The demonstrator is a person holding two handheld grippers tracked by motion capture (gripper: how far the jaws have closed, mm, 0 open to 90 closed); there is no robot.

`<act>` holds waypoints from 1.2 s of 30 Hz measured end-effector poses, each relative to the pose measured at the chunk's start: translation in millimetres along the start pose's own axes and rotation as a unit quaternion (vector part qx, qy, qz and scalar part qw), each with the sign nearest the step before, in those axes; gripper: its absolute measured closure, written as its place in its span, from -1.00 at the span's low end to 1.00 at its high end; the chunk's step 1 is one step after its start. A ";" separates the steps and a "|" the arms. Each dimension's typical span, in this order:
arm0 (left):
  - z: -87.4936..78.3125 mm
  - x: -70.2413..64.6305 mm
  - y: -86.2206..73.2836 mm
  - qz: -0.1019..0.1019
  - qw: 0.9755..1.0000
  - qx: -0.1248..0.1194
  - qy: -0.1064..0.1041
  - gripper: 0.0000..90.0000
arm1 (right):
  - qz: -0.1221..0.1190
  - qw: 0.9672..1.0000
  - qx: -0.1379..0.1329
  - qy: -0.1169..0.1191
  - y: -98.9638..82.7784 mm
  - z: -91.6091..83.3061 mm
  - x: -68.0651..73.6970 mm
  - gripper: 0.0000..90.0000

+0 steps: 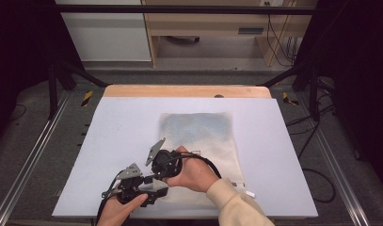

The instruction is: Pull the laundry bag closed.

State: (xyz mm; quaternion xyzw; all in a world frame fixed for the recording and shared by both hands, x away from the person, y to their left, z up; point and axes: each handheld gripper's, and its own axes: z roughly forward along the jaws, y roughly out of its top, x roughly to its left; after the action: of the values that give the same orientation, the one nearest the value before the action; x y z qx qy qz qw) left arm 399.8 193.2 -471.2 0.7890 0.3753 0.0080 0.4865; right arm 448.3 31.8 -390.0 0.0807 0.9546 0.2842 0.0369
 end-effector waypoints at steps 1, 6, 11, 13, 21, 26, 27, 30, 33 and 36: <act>0.5 0.6 0.2 -0.003 1.000 -0.002 -0.004 -0.38 | -0.002 1.000 0.000 -0.001 0.0 -0.2 -0.1 0.82; 6.5 2.7 0.9 -0.011 1.000 0.002 -0.018 -0.23 | 0.002 1.000 0.000 0.002 0.2 0.3 0.4 0.82; 10.3 4.6 1.8 -0.016 0.999 0.002 -0.035 0.00 | 0.003 1.000 0.002 0.003 0.6 1.0 1.1 0.82; 10.6 7.2 1.9 -0.022 0.999 -0.001 -0.040 0.05 | 0.002 1.000 0.001 0.004 0.8 1.0 1.1 0.82; 15.5 14.3 2.3 -0.042 0.998 -0.003 -0.055 0.23 | 0.001 1.000 -0.002 0.003 0.1 1.6 0.6 0.82; 16.6 14.4 2.3 -0.038 0.997 0.000 -0.061 0.38 | 0.002 1.000 -0.001 0.004 -1.3 1.3 1.8 0.82; 17.1 14.7 2.4 -0.038 0.997 0.002 -0.061 0.41 | 0.002 1.000 -0.002 0.004 -1.7 1.4 1.8 0.82; 18.5 15.2 2.4 -0.035 0.998 0.004 -0.060 0.52 | 0.001 1.000 -0.003 0.003 -2.7 1.6 0.9 0.82; 18.7 16.7 2.4 -0.032 0.998 0.002 -0.054 0.65 | 0.000 1.000 -0.004 0.001 -3.6 1.7 1.2 0.82; 17.9 18.7 2.7 -0.031 0.998 0.001 -0.053 0.78 | -0.005 1.000 -0.005 -0.002 -6.0 0.7 0.9 0.82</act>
State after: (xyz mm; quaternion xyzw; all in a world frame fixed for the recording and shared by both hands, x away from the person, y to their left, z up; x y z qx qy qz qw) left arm 421.6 190.2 -485.1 0.7769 0.3729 -0.0491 0.5049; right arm 446.7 27.4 -393.8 0.0765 0.9534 0.2889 0.0406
